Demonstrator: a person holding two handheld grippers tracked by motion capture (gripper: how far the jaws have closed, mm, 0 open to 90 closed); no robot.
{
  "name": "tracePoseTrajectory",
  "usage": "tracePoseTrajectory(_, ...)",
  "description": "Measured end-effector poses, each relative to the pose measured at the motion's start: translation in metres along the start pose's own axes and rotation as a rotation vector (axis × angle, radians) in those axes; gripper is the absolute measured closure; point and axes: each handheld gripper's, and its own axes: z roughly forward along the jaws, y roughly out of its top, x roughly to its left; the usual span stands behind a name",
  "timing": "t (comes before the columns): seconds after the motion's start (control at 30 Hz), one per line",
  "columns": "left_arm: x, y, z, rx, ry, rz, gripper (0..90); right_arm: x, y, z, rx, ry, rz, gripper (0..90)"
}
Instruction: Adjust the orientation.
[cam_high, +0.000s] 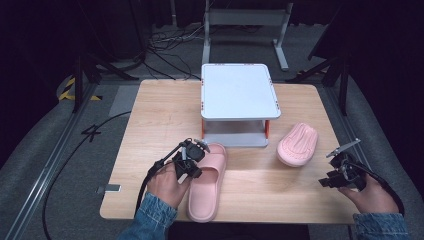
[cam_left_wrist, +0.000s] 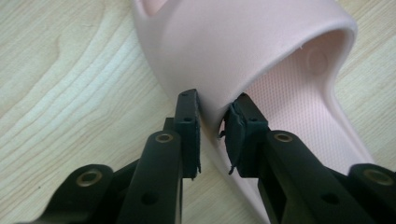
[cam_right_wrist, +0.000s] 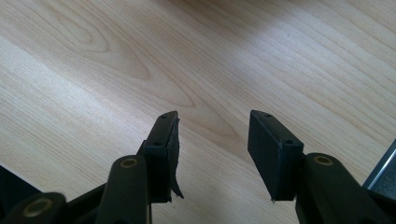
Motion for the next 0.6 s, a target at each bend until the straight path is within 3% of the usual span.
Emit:
tracePoseTrajectory(0.3,0.008,-0.003,-0.013,-0.065,-0.008,-0.033,83.2,-0.001,0.002,0.002,0.004,0.001,-0.005,53.4)
tracePoseTrajectory(0.6,0.015,0.016,-0.021,-0.108,0.017,-0.038,82.9,0.001,-0.002,0.001,0.003,-0.004,0.002,53.5)
